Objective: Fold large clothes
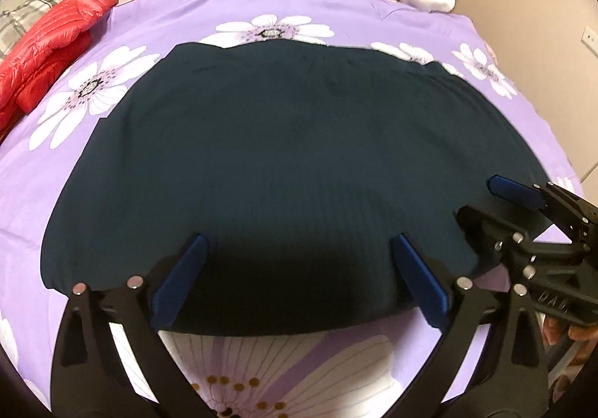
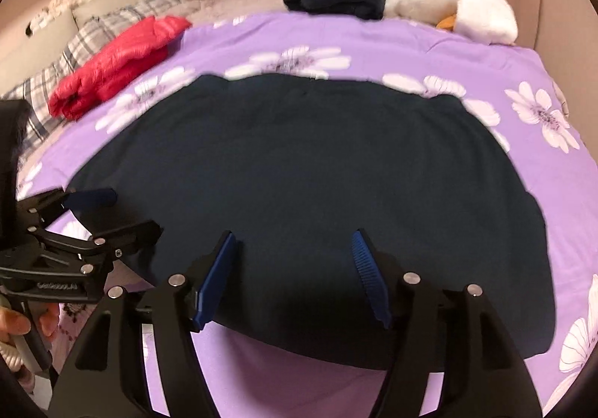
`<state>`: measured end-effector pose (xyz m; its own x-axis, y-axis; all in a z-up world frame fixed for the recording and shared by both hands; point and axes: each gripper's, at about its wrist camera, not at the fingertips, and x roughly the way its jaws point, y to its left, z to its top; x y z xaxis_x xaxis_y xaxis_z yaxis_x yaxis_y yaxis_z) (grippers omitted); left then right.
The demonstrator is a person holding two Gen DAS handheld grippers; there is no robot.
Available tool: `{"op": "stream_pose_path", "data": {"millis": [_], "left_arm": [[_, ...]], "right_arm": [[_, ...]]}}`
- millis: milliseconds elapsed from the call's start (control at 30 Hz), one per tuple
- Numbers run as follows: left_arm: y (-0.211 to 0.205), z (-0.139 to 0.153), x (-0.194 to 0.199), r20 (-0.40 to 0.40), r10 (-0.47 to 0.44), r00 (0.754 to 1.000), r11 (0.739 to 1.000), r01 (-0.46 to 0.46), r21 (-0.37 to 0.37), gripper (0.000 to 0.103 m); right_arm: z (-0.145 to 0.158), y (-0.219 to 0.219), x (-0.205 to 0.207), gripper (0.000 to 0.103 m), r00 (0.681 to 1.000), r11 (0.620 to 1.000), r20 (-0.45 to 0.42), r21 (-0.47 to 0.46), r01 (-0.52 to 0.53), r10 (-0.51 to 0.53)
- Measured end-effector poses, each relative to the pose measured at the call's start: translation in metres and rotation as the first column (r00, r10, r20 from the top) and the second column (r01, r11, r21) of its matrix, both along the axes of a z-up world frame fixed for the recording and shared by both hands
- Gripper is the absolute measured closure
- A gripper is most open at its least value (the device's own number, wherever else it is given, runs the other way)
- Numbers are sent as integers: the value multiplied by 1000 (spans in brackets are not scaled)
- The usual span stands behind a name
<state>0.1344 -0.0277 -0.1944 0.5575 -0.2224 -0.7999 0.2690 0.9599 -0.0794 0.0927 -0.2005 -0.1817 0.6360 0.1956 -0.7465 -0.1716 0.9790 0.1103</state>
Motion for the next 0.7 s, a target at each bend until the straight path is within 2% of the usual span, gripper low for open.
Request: {"op": "stream_pose_path", "data": {"millis": [233,700], "left_arm": [[-2,-7,1,-1,-12,1000,1000,12,27,2],[1,-9,-4,-2,-15,1000,999,15,42,2]], "right_arm": [[-13,2,-6,34,1000,999,3,-44,0,0],[-10,-35,-16,34,995,995,12,-31,99,-99]]}}
